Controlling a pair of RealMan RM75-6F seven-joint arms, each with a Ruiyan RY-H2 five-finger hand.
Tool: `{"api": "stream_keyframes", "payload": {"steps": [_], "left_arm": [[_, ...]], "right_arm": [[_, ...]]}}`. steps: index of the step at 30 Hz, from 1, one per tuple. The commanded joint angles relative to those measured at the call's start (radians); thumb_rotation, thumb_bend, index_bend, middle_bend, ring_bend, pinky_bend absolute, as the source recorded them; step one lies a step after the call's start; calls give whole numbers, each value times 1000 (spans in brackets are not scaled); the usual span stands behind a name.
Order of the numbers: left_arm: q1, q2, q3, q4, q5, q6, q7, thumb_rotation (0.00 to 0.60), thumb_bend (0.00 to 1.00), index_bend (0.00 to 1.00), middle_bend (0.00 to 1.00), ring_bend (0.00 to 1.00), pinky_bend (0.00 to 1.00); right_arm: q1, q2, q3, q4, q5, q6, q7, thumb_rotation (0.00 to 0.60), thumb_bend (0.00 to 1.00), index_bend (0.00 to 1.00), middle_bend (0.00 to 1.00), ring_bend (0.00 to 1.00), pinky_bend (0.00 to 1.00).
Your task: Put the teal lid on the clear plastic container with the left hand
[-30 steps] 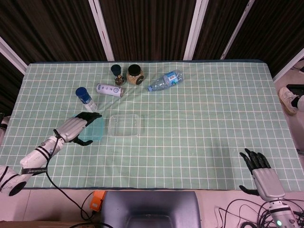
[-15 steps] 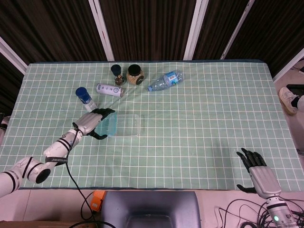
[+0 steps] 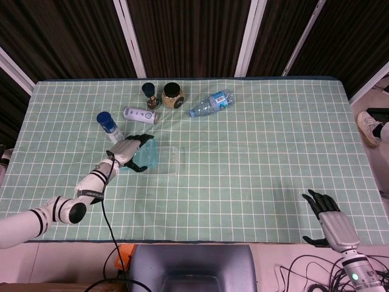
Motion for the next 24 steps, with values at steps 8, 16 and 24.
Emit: {"api": "stream_keyframes", "payload": {"steps": [8,16,24], "left_arm": [[-97,-65,42,-86,-215,102,196,600,290,0,75,681,720],[-107,-74,40,-94,-251,112,225,600,290,0,76,681,720],[-109,-89,40,-82,-261,110,242,600,292,0,75,682,720]], "right_arm": [[0,19,-14,2,-31,13,46,600,293,0,0,0,0],[2,19,-18,4,-37,14,52,600,292,0,0,0,0],[4,16,-22,4,-39,12,45,600,293,0,0,0,0]]}}
